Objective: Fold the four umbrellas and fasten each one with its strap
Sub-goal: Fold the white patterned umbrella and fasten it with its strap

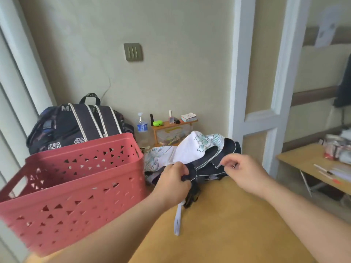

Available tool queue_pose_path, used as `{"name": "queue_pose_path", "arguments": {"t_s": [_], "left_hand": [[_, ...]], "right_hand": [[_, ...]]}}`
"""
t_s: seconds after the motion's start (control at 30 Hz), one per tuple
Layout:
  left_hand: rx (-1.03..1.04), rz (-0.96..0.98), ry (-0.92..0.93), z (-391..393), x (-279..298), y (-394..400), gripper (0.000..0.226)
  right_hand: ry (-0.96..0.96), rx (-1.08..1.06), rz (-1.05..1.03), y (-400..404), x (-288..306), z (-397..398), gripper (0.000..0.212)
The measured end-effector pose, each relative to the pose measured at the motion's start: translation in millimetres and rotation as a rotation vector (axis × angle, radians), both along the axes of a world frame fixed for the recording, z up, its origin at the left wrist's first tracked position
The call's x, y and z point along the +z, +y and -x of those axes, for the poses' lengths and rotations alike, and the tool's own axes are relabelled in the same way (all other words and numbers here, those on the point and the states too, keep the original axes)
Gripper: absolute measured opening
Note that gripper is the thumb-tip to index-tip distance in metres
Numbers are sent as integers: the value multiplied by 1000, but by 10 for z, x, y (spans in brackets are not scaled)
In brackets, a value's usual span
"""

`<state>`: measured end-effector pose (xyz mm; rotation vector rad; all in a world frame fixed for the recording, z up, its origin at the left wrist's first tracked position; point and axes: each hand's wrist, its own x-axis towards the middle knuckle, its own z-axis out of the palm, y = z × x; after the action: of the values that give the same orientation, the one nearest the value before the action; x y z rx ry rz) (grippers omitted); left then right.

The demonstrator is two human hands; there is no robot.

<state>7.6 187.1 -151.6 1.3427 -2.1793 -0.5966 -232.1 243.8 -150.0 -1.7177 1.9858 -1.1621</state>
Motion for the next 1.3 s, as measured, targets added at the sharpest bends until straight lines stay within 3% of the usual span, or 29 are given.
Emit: {"name": "queue_pose_path", "arguments": {"t_s": [0.13, 0.23, 0.37, 0.5, 0.63, 0.73, 0.83, 0.93, 1.03, 1.13, 1.23, 1.3], "left_hand": [[284, -228, 27, 75, -671, -156, 48], [345, -210, -92, 110, -915, -289, 73], [346, -104, -275, 90, -1039, -395, 58], [345, -51, -42, 22, -1156, -405, 37], [282, 43, 162, -29, -1232, -330, 38], [250, 133, 312, -5, -1224, -291, 36], [240, 237, 402, 83, -1186, -229, 31], [218, 337, 372, 186, -1079, -113, 36], [176, 519, 303, 309, -829, -8, 31], [95, 664, 188, 440, -440, 61, 40], [-150, 771, 28, 417, -58, 264, 55], [-336, 740, -39, 267, 81, 422, 56]], "right_hand": [[-246, 51, -9, -131, -597, -388, 28], [-502, 61, -33, -296, -887, -704, 25], [-740, 40, -31, -387, -1116, -931, 25], [-816, 36, -4, -419, -1135, -900, 21], [-809, 161, -50, -404, -1037, -968, 19], [-941, 291, -65, -367, -946, -1030, 26], [-948, 292, -99, -347, -718, -1037, 32], [-874, 333, -155, -253, -425, -1030, 30], [-805, 281, -62, -100, -109, -988, 30], [-848, 237, -9, 72, 242, -869, 20], [-963, 127, 21, 233, 571, -630, 14], [-1049, 8, 44, 331, 751, -384, 11]]}}
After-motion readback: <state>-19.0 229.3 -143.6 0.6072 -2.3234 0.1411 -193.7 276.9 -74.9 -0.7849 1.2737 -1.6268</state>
